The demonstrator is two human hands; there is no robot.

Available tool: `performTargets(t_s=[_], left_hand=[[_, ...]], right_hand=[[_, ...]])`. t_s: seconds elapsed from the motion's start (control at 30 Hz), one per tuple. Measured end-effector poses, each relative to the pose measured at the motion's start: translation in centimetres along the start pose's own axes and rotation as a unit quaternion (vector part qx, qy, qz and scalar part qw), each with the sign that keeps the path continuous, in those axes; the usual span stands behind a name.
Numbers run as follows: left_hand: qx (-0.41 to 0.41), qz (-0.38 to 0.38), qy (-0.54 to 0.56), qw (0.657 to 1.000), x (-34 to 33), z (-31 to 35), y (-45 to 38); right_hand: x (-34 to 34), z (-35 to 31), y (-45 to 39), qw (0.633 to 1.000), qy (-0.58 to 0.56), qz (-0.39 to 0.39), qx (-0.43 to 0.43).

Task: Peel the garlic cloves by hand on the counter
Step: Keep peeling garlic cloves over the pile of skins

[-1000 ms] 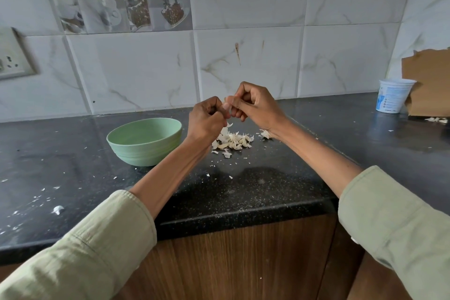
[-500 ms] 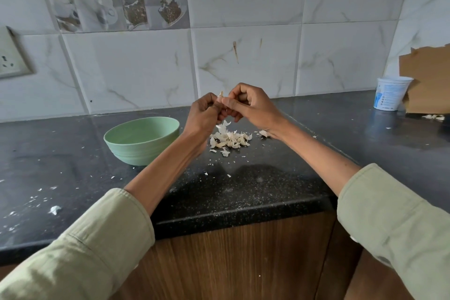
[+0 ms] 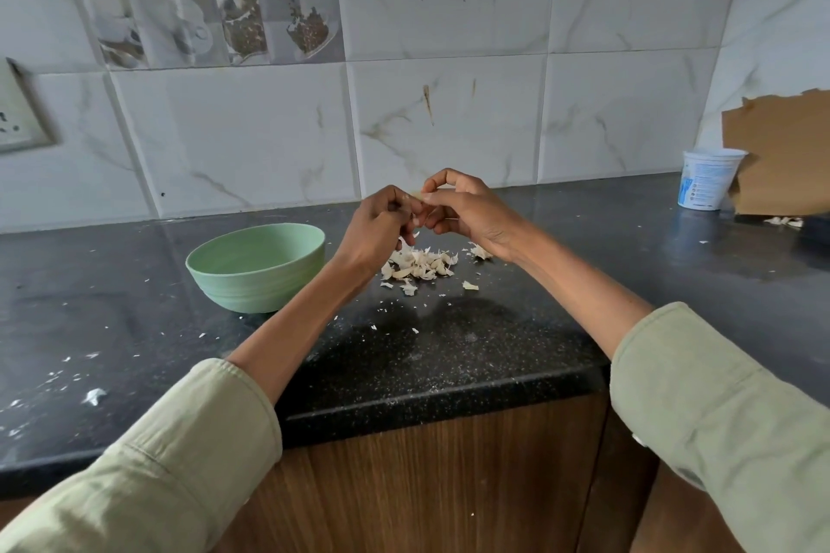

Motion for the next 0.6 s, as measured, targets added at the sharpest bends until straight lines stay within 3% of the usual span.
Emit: performTargets(t_s=[0.27, 0.47, 0.6], left_hand=[[-0.013, 0.018, -0.022, 1.0, 0.0, 0.3, 0.3], [-0.055, 0.104, -0.012, 0.993, 1.1, 0.1, 0.0], [-0.089, 0.084, -0.011, 0.992, 1.1, 0.3, -0.3]], right_hand=[[1.0, -0.1, -0.3, 0.996, 0.071, 0.047, 0.016], [1.0, -0.6, -0.2, 0.994, 0.098, 0.036, 0.044], [0.8, -0.6, -0.3, 0.989, 0.129, 0.037, 0.059]])
Point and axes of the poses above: each hand's wrist, its own y-axis away from the middle knuckle, its own x-axis out of the back of the hand, z = x × y, the point moved 4 cm from there along -y, towards the middle knuckle, and after that the axes turned 2 degrees about x, right-handed, at the moved point
